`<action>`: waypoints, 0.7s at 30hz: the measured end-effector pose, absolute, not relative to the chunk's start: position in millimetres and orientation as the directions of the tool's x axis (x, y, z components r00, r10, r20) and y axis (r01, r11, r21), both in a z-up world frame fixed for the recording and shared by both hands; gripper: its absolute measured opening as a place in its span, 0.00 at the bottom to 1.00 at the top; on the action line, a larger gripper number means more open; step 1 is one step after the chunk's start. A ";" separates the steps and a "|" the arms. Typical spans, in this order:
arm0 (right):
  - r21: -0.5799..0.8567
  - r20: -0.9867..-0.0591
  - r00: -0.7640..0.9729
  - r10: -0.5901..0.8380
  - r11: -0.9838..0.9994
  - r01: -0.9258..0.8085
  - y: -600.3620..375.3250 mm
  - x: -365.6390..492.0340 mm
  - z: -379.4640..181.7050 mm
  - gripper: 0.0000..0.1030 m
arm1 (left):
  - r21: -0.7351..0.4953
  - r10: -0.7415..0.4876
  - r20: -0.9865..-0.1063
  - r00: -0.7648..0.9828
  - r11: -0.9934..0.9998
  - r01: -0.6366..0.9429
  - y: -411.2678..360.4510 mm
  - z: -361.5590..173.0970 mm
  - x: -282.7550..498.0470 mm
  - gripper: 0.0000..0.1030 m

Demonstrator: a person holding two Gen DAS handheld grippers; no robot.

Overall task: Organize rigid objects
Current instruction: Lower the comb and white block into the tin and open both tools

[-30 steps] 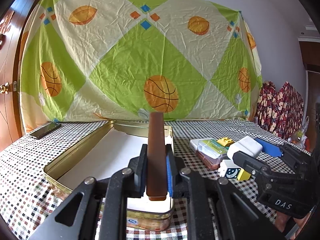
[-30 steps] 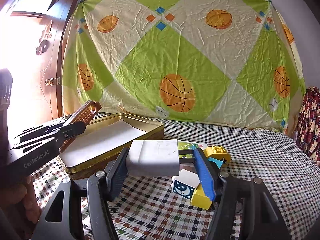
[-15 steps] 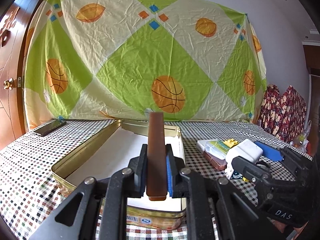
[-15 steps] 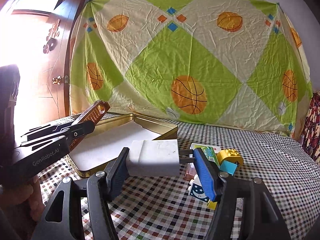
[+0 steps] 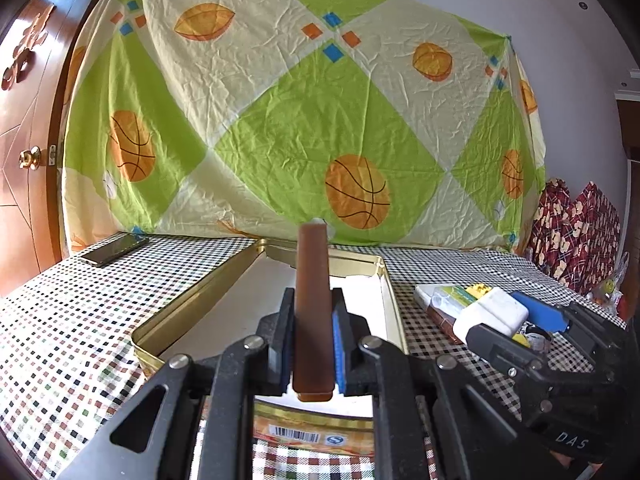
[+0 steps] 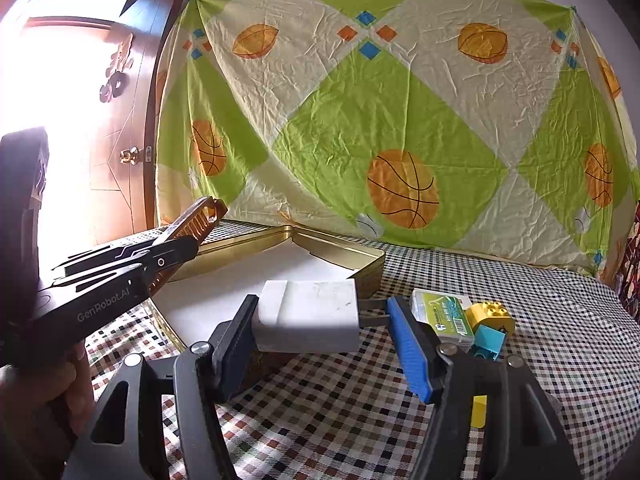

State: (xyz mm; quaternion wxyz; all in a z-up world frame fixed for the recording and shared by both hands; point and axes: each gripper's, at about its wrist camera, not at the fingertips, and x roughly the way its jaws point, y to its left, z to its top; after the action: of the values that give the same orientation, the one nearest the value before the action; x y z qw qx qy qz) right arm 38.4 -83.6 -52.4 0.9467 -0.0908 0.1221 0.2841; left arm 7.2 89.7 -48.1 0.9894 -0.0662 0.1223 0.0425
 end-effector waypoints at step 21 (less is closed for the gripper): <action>-0.016 -0.439 0.693 0.572 0.766 -0.643 -36.0 100.9 -23.8 0.64 | -0.114 0.070 -0.421 0.905 0.985 -0.130 131.7 -36.2 52.3 0.13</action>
State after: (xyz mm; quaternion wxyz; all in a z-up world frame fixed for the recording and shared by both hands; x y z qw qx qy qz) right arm 100.9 -36.0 -23.8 0.9161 -0.0842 0.2090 0.3315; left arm 52.3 131.7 -36.2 0.9733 -0.0699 0.2123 0.0514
